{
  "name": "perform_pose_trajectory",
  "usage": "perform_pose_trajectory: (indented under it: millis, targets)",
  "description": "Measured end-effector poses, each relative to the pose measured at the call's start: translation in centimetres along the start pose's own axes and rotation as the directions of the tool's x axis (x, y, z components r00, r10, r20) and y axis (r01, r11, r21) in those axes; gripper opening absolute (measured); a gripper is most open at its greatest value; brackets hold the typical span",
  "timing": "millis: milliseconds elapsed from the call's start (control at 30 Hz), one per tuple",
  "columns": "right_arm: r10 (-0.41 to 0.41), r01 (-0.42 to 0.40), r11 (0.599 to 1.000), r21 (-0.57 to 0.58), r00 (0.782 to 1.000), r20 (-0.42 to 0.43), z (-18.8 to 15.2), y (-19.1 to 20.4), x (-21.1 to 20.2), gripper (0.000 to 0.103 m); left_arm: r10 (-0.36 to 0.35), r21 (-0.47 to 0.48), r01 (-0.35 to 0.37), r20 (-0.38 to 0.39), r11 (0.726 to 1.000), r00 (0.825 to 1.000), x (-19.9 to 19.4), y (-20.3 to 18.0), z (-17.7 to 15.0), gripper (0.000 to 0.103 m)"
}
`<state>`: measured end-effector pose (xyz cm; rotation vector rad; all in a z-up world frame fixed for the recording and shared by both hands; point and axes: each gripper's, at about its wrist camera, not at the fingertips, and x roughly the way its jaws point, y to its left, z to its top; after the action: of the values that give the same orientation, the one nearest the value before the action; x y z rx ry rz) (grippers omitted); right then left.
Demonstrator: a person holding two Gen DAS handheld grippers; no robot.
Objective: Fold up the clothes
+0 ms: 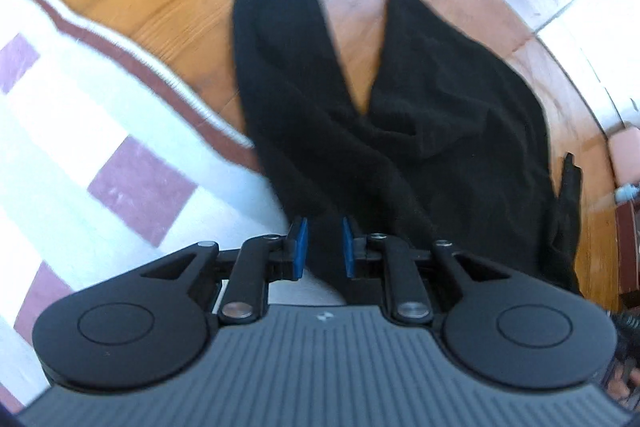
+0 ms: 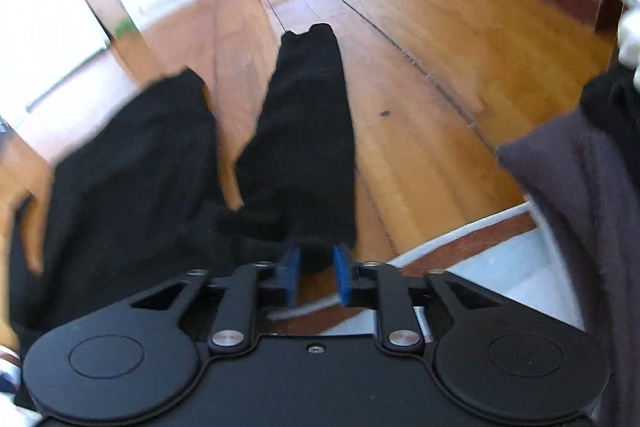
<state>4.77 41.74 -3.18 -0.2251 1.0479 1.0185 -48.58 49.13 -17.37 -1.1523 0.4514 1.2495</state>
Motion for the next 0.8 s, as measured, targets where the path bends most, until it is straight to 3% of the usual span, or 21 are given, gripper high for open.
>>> perform_pose_trajectory:
  millis: [67, 133, 167, 200, 333, 400, 467, 500, 533, 567, 600, 633, 700, 767, 800]
  targets:
    - [0.054, -0.057, 0.992, 0.115, 0.998, 0.024, 0.5, -1.8, 0.6, 0.059, -0.073, 0.052, 0.070, 0.050, 0.996, 0.996, -0.8, -1.2, -0.1, 0.021]
    - [0.087, -0.091, 0.971, 0.222, 0.996, 0.029, 0.6, -3.6, 1.7, 0.059, -0.129, 0.134, 0.112, 0.129, 0.985, 0.983, -1.6, -2.8, -0.5, 0.034]
    - [0.099, -0.102, 0.963, 0.251, 0.995, 0.021, 0.5, -4.3, 2.2, 0.059, -0.151, 0.180, 0.123, 0.150, 0.976, 0.977, -1.8, -3.8, -0.8, 0.045]
    - [0.112, -0.111, 0.953, 0.281, 0.994, 0.013, 0.4, -4.9, 2.7, 0.059, -0.172, 0.201, 0.144, 0.129, 0.969, 0.977, -1.1, -4.7, -0.8, 0.052]
    - [0.131, -0.121, 0.937, 0.326, 0.991, -0.007, 0.0, -6.0, 4.5, 0.059, -0.251, 0.280, 0.231, 0.038, 0.932, 0.967, 2.0, -8.3, -0.7, 0.053]
    - [0.149, -0.129, 0.928, 0.351, 0.988, -0.033, 0.3, -6.2, 6.0, 0.059, -0.294, 0.251, 0.299, -0.056, 0.921, 0.954, 5.1, -9.8, -0.3, 0.053]
    - [0.196, -0.172, 0.926, 0.335, 0.980, -0.040, 0.3, -5.8, 7.2, 0.057, -0.251, 0.269, 0.269, -0.101, 0.925, 0.963, 7.1, -10.7, -0.6, 0.053]
    - [0.213, -0.189, 0.939, 0.286, 0.976, -0.055, 0.4, -4.8, 7.3, 0.032, -0.227, 0.280, 0.253, -0.122, 0.926, 0.966, 8.1, -11.1, -0.7, 0.053]
    - [0.168, -0.153, 0.970, 0.192, 0.984, -0.066, 0.5, -3.6, 7.1, 0.012, -0.183, 0.308, 0.217, -0.136, 0.926, 0.974, 8.8, -11.3, -0.9, 0.053]
    - [0.120, -0.113, 0.989, 0.094, 0.990, -0.072, 0.5, -2.4, 7.0, 0.003, -0.135, 0.332, 0.183, -0.162, 0.926, 0.977, 9.5, -11.1, -0.9, 0.053]
    - [0.028, -0.028, 1.000, -0.003, 1.000, 0.002, 0.5, -1.5, 6.0, 0.003, -0.064, 0.346, 0.131, -0.199, 0.929, 0.978, 10.2, -10.6, -1.1, 0.053]
    - [-0.059, 0.067, 0.993, -0.093, 0.995, 0.086, 0.6, -0.5, 4.9, 0.002, -0.006, 0.352, 0.088, -0.228, 0.932, 0.974, 10.7, -10.6, -1.2, 0.053]
    - [-0.156, 0.183, 0.973, -0.138, 0.971, 0.183, 1.0, -0.2, 3.2, 0.000, 0.008, 0.363, 0.080, -0.235, 0.928, 0.972, 10.4, -9.2, -1.4, 0.050]
    - [-0.282, 0.322, 0.932, -0.168, 0.933, 0.222, 1.0, -0.2, 3.0, 0.000, 0.044, 0.366, 0.051, -0.247, 0.929, 0.968, 10.3, -8.5, -1.0, 0.050]
    - [-0.316, 0.354, 0.917, -0.183, 0.926, 0.206, 0.8, -0.4, 3.2, 0.000, 0.050, 0.363, 0.042, -0.242, 0.931, 0.969, 10.2, -8.3, -0.8, 0.050]
